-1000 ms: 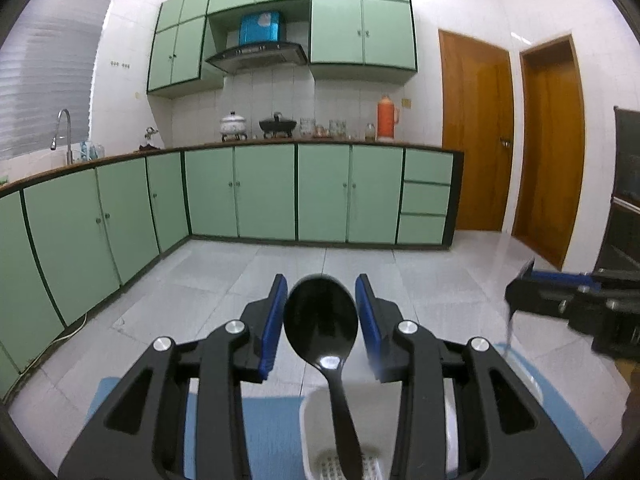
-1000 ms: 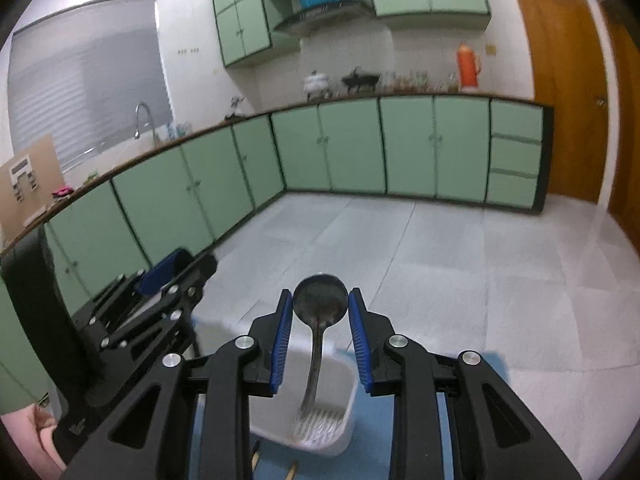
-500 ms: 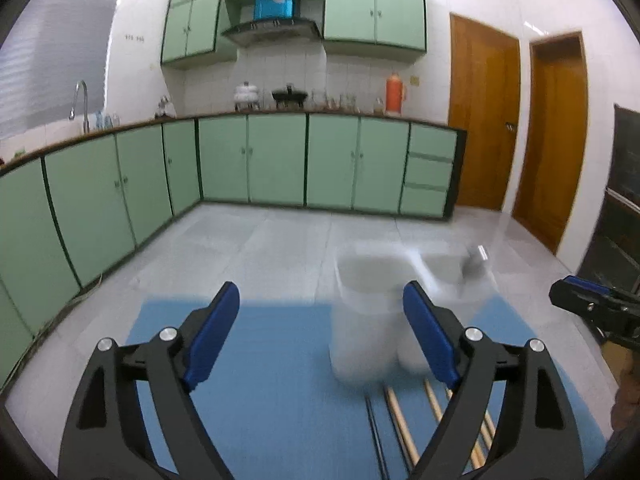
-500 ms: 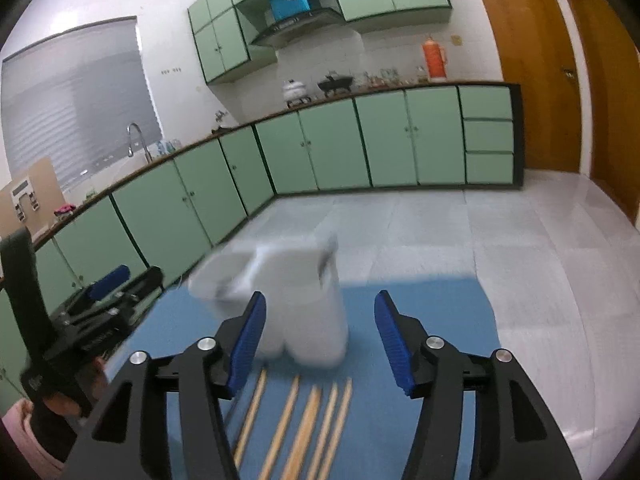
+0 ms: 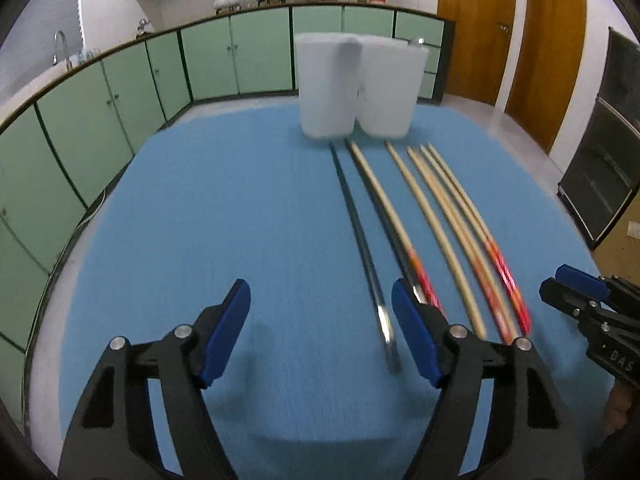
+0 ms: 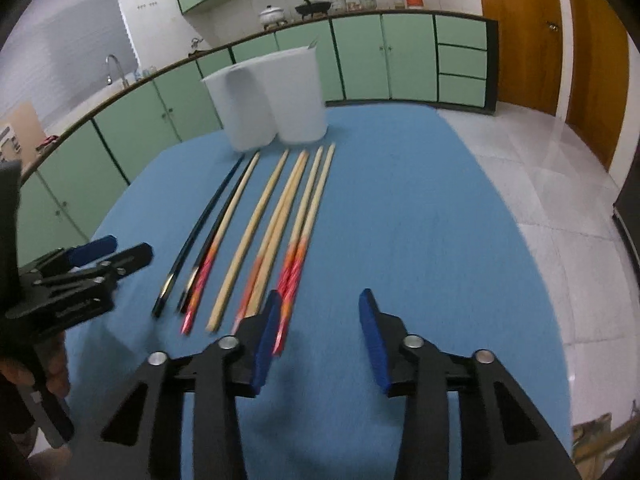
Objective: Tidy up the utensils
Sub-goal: 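Move both tools over a black and a red-patterned chopstick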
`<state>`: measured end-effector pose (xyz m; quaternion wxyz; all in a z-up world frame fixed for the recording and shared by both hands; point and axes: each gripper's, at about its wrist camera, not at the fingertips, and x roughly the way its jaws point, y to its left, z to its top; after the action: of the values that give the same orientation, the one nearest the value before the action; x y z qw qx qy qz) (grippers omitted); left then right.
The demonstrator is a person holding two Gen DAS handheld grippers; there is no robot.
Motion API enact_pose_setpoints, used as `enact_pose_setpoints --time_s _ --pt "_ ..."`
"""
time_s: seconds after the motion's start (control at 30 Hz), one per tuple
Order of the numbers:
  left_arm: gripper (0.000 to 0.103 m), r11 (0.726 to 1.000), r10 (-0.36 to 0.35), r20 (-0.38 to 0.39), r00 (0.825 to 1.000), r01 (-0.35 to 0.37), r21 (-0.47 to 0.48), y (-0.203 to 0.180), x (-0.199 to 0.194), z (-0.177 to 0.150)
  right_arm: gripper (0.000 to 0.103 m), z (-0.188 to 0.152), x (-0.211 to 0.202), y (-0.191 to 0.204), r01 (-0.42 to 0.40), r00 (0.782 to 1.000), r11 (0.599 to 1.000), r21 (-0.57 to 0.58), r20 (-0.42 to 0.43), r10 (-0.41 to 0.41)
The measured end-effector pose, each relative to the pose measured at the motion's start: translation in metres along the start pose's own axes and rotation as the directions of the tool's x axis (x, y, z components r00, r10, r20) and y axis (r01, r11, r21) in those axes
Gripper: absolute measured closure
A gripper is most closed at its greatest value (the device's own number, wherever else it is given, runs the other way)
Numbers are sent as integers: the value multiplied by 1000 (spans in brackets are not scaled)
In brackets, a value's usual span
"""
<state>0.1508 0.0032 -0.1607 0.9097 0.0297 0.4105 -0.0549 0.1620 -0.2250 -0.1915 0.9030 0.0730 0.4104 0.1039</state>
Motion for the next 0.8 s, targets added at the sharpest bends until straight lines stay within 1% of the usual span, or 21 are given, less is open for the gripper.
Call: enact_pose_setpoints --time_s 0.07,0.13,0.23,0.37,0.43,0.5,0.57,0.67,0.73,0.8 --pt "37 1000 0 -27 1000 0 -10 2 2 -8 77 -6 3 6 5 1000 1000 -14 -22 -5" --pt "40 1000 -4 -51 999 3 -15 3 3 -14 80 -11 6 9 4 999 1000 -28 -39 -5" --pt "40 1000 3 -52 999 -3 -7 4 2 -20 81 -13 7 13 -1 999 999 -44 -37 -1" --pt "40 1000 0 -54 999 0 -9 3 0 -20 81 -15 10 21 -1 999 998 -66 -40 -1" --pt "40 1000 -1 -54 999 0 -8 -9 -2 -19 82 -16 12 24 15 999 996 -84 -38 -19" --pt "40 1000 1 -54 999 -1 -5 -12 -2 -20 85 -16 12 26 39 999 993 -108 -28 -43" --pt "40 1000 2 -54 999 -2 -7 -14 -3 -21 93 -17 11 20 59 998 993 -99 -22 -61" --pt "40 1000 4 -53 999 -4 -6 -13 -5 -23 93 -17 10 16 60 998 994 -92 -21 -62" --pt "40 1000 -7 -53 999 6 -13 -13 -6 -23 91 -17 10 17 53 998 994 -96 -17 -55" --pt "40 1000 -24 -55 998 23 -19 -16 -6 -24 91 -18 11 18 49 999 994 -101 -15 -51"
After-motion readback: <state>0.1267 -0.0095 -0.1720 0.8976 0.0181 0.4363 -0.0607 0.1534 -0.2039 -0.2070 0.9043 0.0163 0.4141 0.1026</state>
